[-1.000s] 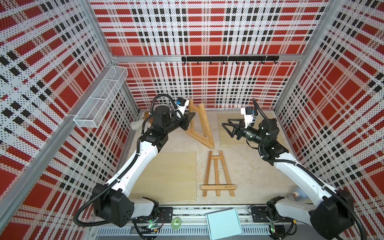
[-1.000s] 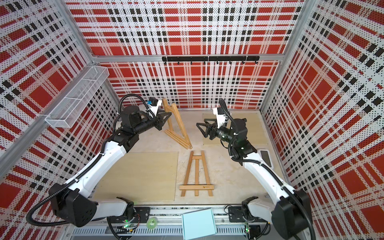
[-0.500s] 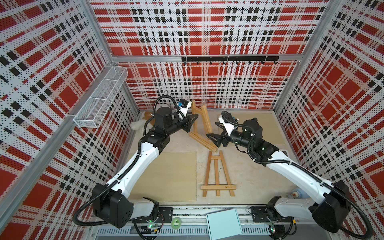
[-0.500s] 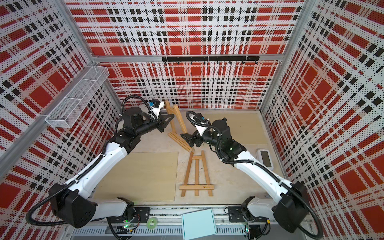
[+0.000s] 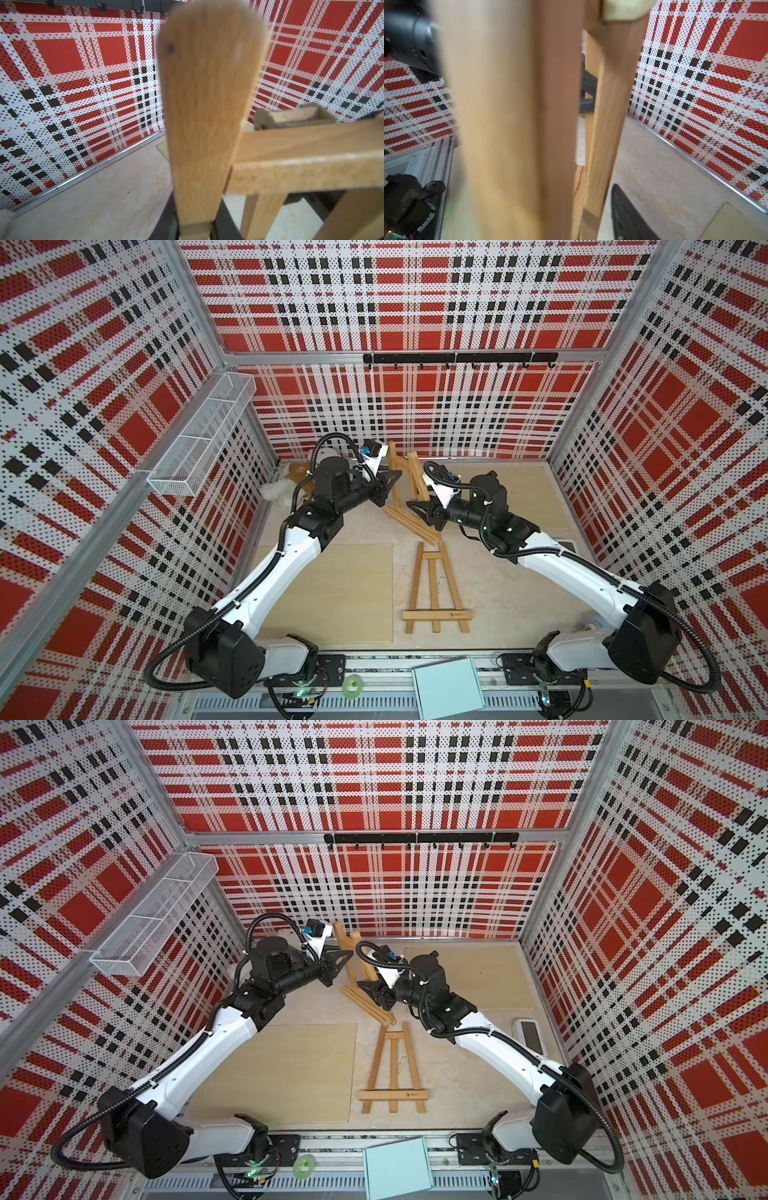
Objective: Disassemble the easel
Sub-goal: Fold up the easel.
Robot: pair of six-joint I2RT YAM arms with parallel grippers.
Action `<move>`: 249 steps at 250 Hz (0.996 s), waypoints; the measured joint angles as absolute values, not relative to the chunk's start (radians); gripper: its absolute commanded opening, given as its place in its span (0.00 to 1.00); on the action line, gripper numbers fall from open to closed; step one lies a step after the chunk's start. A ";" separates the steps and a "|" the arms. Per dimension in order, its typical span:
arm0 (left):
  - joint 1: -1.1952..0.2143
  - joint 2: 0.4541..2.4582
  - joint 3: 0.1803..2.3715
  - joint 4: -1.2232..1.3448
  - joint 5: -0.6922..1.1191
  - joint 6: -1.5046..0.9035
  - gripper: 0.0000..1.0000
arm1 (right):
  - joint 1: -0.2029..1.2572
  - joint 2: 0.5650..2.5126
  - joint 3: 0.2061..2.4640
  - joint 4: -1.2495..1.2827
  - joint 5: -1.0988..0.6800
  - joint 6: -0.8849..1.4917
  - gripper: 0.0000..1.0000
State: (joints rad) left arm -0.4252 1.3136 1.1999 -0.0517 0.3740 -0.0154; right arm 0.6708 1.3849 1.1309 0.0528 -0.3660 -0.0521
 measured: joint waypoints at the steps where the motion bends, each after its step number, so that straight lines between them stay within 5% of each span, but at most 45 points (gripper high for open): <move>1: -0.425 1.314 1.200 -0.052 0.374 -0.016 0.01 | 0.671 1.385 1.131 0.053 -0.367 -0.053 0.40; 119: -0.420 1.311 1.185 -0.051 0.324 -0.033 0.15 | 0.665 1.420 1.131 0.098 -0.348 0.015 0.17; 179: -0.389 1.311 1.153 -0.036 0.328 -0.057 0.24 | 0.665 1.472 1.122 0.171 -0.370 0.100 0.13; 249: -0.362 1.303 1.132 0.002 0.393 -0.097 0.58 | 0.665 1.494 1.097 0.244 -0.410 0.213 0.08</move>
State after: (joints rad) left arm -0.3618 1.3029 1.1316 0.0025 0.3931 -0.0967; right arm 0.6651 1.4944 1.0973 0.2440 -0.4103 0.2127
